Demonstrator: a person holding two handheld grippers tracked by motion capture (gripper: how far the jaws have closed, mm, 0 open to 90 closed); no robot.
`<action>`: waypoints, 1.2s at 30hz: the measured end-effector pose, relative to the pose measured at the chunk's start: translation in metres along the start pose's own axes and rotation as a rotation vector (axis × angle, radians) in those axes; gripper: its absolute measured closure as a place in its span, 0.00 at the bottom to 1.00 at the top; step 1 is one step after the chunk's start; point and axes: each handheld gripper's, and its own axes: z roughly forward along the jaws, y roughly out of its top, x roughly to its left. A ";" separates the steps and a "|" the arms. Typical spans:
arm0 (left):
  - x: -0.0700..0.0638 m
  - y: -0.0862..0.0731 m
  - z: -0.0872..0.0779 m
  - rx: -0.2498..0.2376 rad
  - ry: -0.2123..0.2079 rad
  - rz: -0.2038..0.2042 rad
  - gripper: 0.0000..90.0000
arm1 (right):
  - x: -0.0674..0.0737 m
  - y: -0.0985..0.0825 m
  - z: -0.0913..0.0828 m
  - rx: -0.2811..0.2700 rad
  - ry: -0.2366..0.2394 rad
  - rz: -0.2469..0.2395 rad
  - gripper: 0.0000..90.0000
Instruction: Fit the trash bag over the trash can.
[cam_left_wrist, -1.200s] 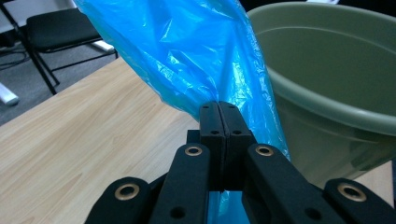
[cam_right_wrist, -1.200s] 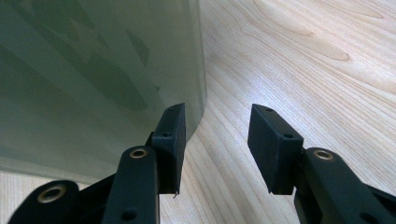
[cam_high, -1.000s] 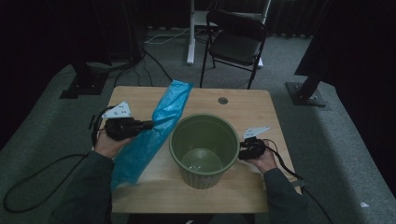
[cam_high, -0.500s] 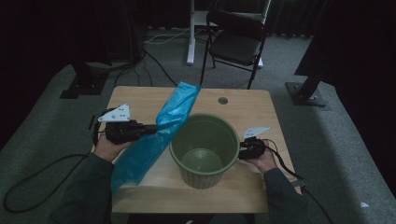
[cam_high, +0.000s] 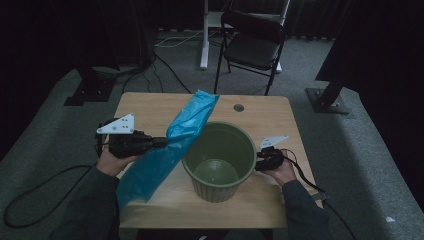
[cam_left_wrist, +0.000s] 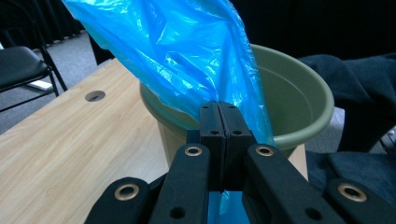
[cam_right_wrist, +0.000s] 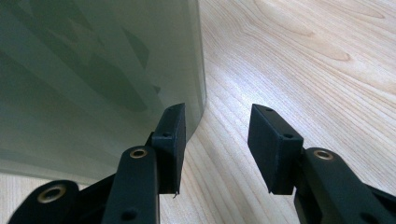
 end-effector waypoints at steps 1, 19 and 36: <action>-0.001 0.000 0.001 0.002 -0.002 0.002 0.99 | 0.000 0.000 0.000 0.001 0.000 0.000 0.62; -0.022 0.017 0.035 0.116 -0.058 0.075 0.98 | -0.002 0.008 0.007 -0.001 0.016 -0.015 0.63; -0.024 0.011 0.052 0.206 -0.066 0.054 0.97 | -0.004 0.011 0.009 -0.004 0.020 -0.021 0.63</action>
